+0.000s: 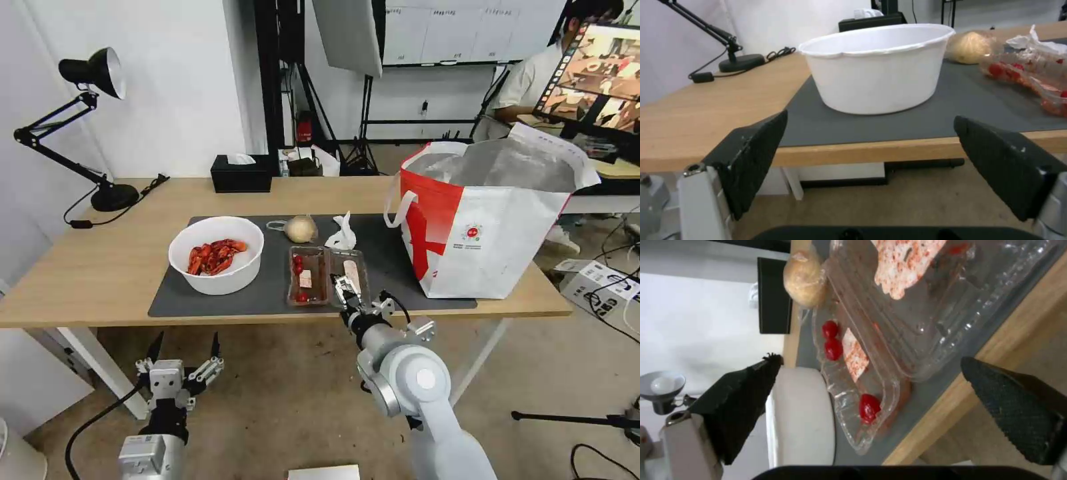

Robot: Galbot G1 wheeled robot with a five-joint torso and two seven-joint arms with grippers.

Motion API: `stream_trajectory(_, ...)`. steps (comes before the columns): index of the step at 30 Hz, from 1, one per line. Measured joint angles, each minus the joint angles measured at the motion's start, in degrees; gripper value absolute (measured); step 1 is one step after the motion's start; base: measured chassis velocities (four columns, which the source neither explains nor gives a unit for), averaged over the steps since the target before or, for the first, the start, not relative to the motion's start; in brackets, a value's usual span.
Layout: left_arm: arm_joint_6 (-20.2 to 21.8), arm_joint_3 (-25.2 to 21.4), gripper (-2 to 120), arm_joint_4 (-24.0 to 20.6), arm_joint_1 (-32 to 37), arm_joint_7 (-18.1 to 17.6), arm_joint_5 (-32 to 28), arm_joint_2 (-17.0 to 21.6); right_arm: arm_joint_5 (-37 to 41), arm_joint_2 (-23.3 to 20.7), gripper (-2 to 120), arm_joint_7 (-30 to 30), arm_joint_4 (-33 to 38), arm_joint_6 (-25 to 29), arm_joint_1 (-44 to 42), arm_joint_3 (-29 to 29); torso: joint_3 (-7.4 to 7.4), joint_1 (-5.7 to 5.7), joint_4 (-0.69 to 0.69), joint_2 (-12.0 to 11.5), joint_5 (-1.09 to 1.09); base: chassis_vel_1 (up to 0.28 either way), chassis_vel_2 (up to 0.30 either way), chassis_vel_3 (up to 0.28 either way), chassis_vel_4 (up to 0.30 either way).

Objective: Pick up the trash from the table and place it into the takeout bag.

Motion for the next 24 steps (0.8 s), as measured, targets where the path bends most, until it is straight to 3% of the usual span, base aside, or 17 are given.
stream_trajectory(24, -0.2, -0.3, 100, 0.0, 0.2, 0.0, -0.1, -0.2, -1.8, -0.2, 100, -1.6, -1.1, 0.0, 1.8, 0.8, 0.0, 0.0, 0.0, 0.0, 0.0, 0.0, 0.0, 0.0, 0.0)
